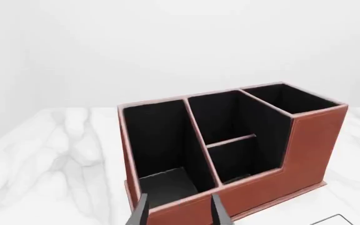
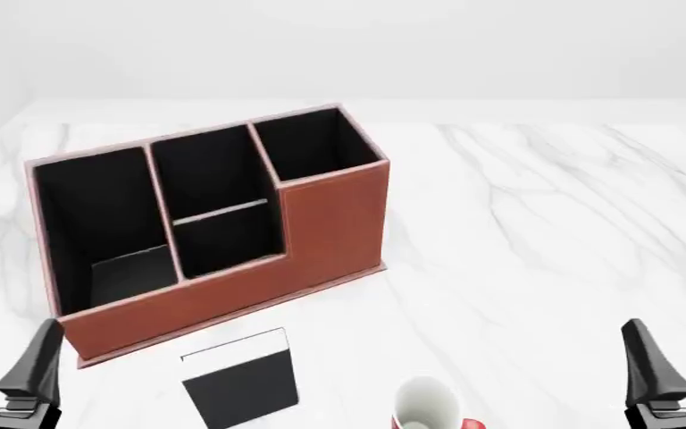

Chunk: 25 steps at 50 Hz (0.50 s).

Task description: Pick up the book and place it in the front compartment of the caddy.

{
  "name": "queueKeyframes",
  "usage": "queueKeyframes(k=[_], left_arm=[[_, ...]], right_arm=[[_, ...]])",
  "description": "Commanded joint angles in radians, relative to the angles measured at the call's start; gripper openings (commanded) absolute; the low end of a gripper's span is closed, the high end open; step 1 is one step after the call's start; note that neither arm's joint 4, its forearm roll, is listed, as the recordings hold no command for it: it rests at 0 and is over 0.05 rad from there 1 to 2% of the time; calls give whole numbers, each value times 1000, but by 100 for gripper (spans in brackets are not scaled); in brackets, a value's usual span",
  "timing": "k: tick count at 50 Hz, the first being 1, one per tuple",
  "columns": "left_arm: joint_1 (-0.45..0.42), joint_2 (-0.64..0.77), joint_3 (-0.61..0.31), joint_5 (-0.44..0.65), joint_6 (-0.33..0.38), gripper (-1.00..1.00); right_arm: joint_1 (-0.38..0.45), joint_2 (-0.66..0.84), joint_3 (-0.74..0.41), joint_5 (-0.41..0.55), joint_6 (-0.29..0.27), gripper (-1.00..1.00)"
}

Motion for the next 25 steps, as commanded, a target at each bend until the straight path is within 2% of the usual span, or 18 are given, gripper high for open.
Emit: queueKeyframes(k=[1, 25], left_arm=[[-3, 5, -6, 2, 3, 100], [-8, 6, -8, 2, 4, 100]], right_arm=[[0, 4, -3, -1, 0, 100], [5, 2, -3, 0, -2, 100]])
